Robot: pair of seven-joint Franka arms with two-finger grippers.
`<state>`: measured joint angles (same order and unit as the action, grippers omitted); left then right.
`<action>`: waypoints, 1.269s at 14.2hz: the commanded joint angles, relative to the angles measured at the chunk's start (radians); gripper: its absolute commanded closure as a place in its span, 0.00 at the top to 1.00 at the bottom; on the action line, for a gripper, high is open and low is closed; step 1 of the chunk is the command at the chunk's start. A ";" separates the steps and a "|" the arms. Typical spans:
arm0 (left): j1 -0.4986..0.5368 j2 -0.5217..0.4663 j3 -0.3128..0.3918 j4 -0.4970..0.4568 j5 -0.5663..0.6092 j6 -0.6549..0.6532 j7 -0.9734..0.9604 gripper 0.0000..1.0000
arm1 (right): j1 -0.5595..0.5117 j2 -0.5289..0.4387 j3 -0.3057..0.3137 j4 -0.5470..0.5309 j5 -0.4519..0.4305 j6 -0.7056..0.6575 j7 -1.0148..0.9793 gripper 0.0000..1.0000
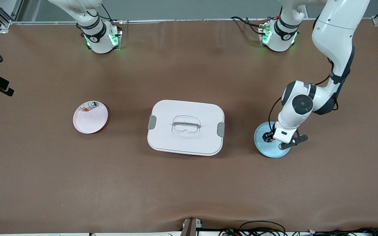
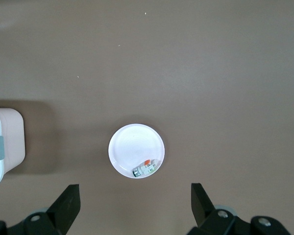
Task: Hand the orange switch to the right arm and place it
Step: 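Close the left gripper on the switch, then lift the switch with the left gripper and carry it past the box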
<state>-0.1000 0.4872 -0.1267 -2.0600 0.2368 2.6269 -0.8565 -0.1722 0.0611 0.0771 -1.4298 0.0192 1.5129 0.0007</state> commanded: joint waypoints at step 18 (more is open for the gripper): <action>0.008 -0.210 -0.238 0.155 -0.425 -0.085 -0.790 0.35 | -0.015 0.052 0.019 0.005 0.002 -0.008 -0.010 1.00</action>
<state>-0.0915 0.2706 -0.3316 -1.9499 -0.1642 2.5876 -1.5436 -0.1778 0.0684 0.0847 -1.4313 0.0322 1.5051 -0.0006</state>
